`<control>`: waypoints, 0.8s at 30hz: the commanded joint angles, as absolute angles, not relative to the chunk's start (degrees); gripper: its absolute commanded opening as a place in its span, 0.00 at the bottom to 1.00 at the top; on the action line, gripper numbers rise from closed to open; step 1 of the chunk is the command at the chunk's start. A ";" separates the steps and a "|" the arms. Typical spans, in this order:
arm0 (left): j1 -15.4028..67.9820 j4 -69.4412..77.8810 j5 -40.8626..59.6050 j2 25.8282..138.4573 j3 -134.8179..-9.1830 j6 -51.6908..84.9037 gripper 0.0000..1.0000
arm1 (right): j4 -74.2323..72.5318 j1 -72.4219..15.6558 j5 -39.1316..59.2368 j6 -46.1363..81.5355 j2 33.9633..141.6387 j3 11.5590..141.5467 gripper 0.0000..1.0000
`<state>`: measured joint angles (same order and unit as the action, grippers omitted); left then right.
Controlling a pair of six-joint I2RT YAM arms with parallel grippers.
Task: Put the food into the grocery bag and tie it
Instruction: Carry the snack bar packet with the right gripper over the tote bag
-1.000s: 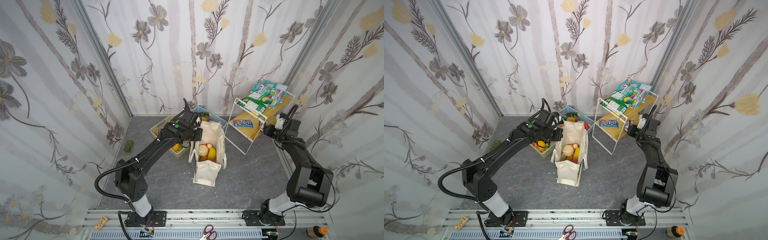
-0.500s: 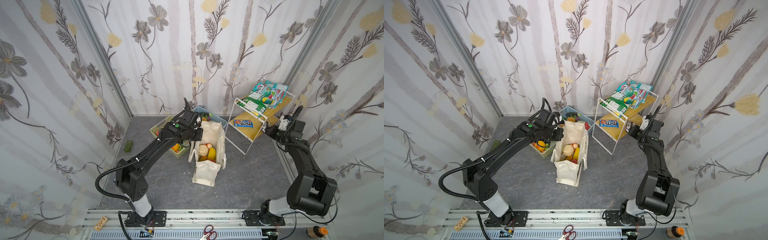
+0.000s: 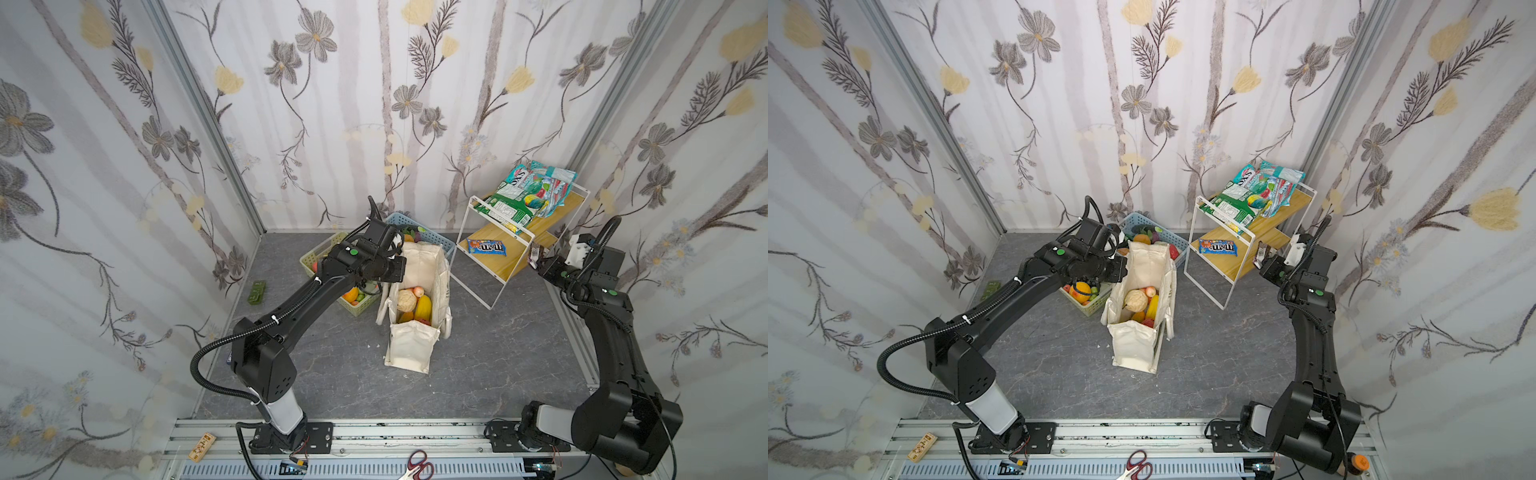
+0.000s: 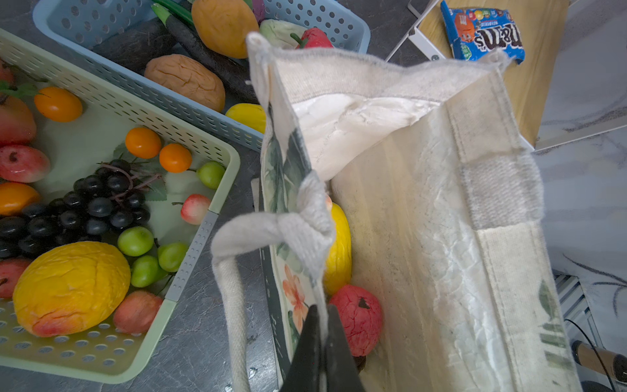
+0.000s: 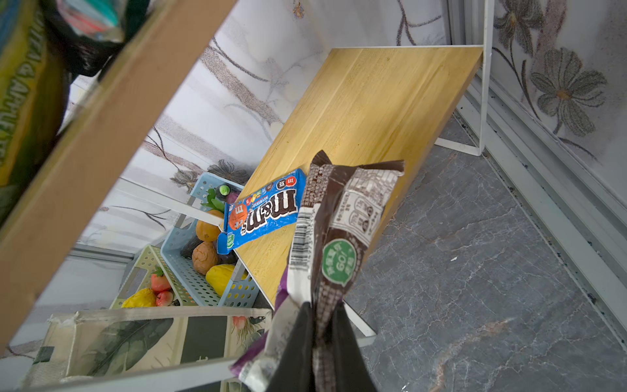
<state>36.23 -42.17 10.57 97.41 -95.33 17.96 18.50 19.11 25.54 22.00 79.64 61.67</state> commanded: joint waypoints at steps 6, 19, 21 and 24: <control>36.21 -40.43 12.21 97.95 -95.40 17.14 0.00 | 23.84 18.82 24.38 23.60 71.63 56.84 0.12; 36.23 -39.51 13.14 98.79 -95.63 16.70 0.00 | 31.16 14.79 26.46 26.76 61.59 53.34 0.12; 36.21 -39.25 13.06 98.89 -95.71 16.53 0.00 | 32.09 14.25 26.84 27.12 60.41 52.94 0.12; 36.21 -39.20 13.01 99.05 -95.65 16.27 0.00 | 34.31 12.72 27.93 27.07 60.09 53.32 0.12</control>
<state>36.23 -40.34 12.69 98.70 -95.33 16.69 32.93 13.58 26.63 26.50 60.23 53.15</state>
